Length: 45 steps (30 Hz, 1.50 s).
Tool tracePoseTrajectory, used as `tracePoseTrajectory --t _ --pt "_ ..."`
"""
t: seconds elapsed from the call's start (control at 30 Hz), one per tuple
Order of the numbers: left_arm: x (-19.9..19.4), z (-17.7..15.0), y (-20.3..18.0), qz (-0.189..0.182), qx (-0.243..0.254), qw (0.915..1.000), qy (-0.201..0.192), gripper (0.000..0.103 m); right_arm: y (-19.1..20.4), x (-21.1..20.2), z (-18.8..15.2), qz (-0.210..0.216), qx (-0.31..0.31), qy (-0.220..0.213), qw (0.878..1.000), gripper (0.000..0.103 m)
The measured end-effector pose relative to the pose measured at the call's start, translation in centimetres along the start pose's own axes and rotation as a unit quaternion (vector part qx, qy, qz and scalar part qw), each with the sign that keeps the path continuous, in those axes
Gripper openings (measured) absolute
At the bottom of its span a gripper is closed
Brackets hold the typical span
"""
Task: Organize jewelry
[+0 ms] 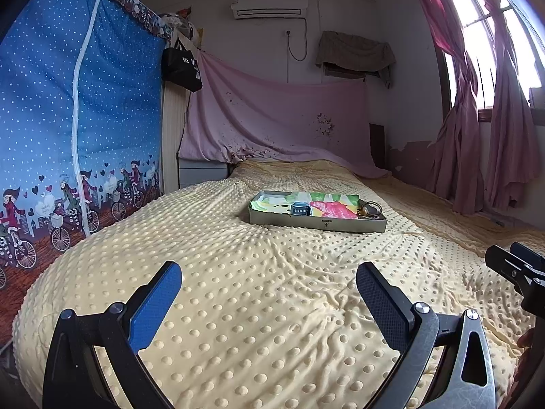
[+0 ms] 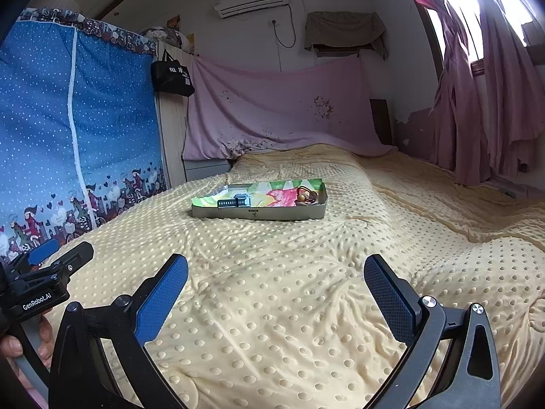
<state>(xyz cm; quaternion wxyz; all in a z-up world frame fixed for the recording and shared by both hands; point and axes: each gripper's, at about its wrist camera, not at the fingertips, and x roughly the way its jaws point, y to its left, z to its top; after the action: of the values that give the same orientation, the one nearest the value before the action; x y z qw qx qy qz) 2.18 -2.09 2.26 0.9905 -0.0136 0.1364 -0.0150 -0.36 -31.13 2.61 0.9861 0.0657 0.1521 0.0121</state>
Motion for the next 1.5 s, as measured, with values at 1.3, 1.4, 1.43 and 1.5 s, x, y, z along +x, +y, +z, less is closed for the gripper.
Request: tracePoseTrajectory --t 1.3,1.4,1.43,1.5 --pt "-0.2 0.17 -0.18 0.005 0.004 1.0 -0.006 0.103 0.24 -0.15 -0.06 0.005 -0.01 -0.001 1.0 0.102" --pt "-0.19 0.16 -0.19 0.005 0.005 1.0 -0.005 0.103 0.25 -0.19 -0.06 0.005 -0.01 -0.002 1.0 0.102" --pt "-0.19 0.16 -0.19 0.006 0.005 1.0 -0.005 0.103 0.22 -0.2 -0.08 0.004 -0.01 -0.002 1.0 0.102" --pt "-0.22 0.17 -0.14 0.005 0.005 1.0 -0.005 0.103 0.15 -0.22 -0.07 0.004 -0.008 -0.002 1.0 0.102"
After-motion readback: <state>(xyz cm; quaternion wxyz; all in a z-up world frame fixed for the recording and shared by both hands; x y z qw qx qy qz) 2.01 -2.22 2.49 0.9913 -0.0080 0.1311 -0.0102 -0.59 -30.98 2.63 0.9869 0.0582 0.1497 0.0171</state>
